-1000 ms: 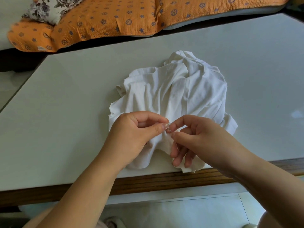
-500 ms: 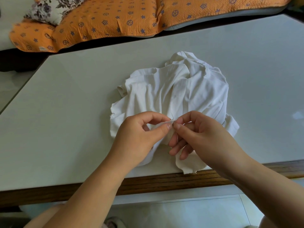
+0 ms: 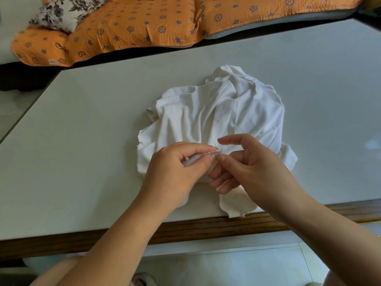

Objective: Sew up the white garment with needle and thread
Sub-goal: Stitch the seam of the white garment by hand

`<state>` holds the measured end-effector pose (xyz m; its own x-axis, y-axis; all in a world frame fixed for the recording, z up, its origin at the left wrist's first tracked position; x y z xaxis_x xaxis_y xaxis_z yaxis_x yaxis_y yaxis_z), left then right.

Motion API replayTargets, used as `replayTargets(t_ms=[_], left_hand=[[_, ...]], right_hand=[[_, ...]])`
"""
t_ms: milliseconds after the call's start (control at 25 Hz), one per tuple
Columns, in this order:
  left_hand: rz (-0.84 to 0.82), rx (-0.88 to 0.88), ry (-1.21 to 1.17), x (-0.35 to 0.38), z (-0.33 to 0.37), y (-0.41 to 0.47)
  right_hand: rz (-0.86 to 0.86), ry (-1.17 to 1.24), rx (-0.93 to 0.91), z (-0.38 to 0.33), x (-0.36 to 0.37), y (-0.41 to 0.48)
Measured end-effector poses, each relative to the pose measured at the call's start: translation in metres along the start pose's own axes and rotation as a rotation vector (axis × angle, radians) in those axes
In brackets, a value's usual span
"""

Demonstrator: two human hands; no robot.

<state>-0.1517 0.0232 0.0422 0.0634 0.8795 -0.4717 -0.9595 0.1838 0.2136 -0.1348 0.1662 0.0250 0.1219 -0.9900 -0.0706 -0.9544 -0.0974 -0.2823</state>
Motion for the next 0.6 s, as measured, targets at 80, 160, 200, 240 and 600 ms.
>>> replayTargets(t_ms=[80, 160, 200, 240, 600], left_hand=[[-0.015, 0.004, 0.018, 0.002, -0.001, 0.0], [-0.029, 0.0, 0.034, 0.004, -0.002, 0.0], [-0.033, 0.0, 0.035, 0.004, -0.001, 0.0], [-0.036, 0.006, 0.039, 0.004, 0.0, 0.0], [-0.123, -0.023, 0.044, 0.006, 0.002, -0.002]], right_hand=[[-0.01, 0.024, 0.008, -0.001, 0.001, 0.0], [-0.014, 0.041, 0.026, -0.001, 0.001, -0.001], [-0.011, 0.043, 0.033, -0.001, 0.0, -0.001], [-0.003, 0.037, 0.04, -0.001, 0.0, -0.001], [0.266, 0.111, 0.024, -0.004, -0.037, 0.01]])
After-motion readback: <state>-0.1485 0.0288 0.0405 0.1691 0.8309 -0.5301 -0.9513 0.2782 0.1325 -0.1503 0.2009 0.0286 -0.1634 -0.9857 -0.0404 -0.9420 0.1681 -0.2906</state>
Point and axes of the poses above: each hand's wrist, its own y-axis towards the middle knuckle, its own x-axis out of the palm, z = x × y, the point moved 8 cm from there along y, towards the middle knuckle, and after that the axes turned 7 degrees about x, right-handed, at the moved point
